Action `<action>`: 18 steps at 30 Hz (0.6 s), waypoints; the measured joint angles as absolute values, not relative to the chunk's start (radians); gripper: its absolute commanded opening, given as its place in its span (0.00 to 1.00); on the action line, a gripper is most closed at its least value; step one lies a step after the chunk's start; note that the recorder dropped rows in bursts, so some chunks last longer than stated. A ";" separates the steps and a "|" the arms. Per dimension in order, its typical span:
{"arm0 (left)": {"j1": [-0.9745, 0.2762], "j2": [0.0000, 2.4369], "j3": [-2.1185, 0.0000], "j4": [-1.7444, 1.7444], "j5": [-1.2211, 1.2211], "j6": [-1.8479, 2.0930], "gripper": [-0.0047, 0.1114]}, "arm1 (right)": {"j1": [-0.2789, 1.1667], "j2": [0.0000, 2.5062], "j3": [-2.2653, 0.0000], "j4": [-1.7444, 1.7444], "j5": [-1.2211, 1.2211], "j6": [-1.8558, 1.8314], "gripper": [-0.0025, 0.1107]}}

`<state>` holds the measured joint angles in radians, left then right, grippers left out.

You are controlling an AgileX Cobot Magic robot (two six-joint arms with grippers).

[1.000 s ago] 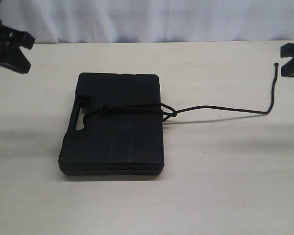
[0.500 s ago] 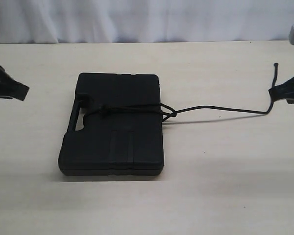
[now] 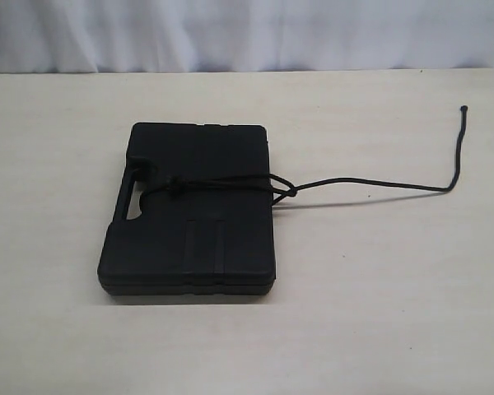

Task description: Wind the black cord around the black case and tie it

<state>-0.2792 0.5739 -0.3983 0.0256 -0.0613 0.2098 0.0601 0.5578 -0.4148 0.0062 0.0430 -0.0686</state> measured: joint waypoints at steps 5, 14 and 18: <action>-0.279 0.570 -0.368 0.047 -0.128 0.214 0.04 | 0.060 0.529 -0.370 0.006 -0.019 -0.089 0.06; -0.279 0.569 -0.367 0.049 -0.137 0.214 0.04 | 0.060 0.525 -0.370 0.006 -0.025 -0.093 0.06; -0.279 0.569 -0.367 0.051 -0.137 0.214 0.04 | 0.067 0.525 -0.370 0.006 -0.027 -0.093 0.06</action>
